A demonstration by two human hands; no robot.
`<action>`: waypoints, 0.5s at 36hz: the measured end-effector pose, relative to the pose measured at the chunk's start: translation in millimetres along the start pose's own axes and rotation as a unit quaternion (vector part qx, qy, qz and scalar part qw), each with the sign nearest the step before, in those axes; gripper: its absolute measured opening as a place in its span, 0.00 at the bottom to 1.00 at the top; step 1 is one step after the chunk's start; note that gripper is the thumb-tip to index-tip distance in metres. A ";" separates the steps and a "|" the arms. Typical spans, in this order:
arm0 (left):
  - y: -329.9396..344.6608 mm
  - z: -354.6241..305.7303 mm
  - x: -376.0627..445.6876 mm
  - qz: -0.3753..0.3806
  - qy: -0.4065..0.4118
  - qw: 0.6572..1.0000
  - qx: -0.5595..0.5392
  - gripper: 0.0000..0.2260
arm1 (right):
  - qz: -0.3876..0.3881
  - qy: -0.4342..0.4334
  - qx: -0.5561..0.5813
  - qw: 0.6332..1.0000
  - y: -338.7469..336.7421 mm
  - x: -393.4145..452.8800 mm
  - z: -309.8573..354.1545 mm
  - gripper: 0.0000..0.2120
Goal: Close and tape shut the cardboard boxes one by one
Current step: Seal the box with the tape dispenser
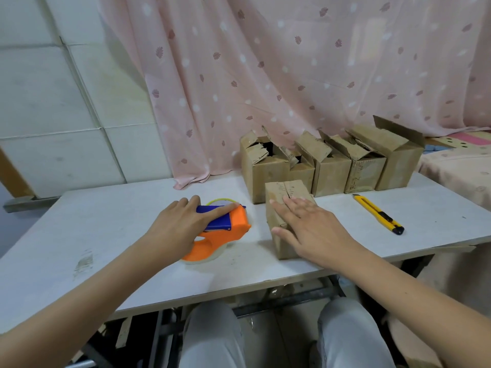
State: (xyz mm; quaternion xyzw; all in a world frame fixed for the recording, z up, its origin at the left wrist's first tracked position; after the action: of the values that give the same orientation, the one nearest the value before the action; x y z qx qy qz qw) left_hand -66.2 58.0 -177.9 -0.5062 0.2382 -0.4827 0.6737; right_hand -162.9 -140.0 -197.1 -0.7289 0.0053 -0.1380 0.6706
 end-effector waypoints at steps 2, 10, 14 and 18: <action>-1.4 0.7 0.7 -0.012 0.010 1.000 -0.006 0.55 | -0.005 0.004 -0.002 1.000 2.1 1.1 -0.9 0.36; 11.5 17.1 -5.8 -0.018 0.014 0.996 -0.083 0.50 | -0.002 0.019 -0.007 1.000 2.3 2.1 0.1 0.42; 18.1 24.1 -5.6 0.025 0.035 0.977 -0.210 0.41 | 0.001 0.022 -0.002 1.000 2.8 3.2 -0.4 0.43; 10.1 25.9 -5.2 0.087 0.063 0.947 -0.301 0.34 | -0.002 0.024 -0.009 1.000 1.5 3.1 -0.1 0.42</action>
State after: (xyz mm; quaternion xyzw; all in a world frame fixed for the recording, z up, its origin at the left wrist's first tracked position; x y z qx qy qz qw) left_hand -43.3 74.6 -178.3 -0.6315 0.4578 -0.3587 0.5128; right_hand -159.7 -140.8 -198.0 -0.7316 0.0210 -0.1570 0.6631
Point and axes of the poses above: each hand's wrist, its own x-axis towards the middle knuckle, its own y-axis out of the palm, z = x × y, the point moved 8 cm from there along x, towards the middle knuckle, and after that the axes turned 11 degrees about y, right-handed, at the moved point
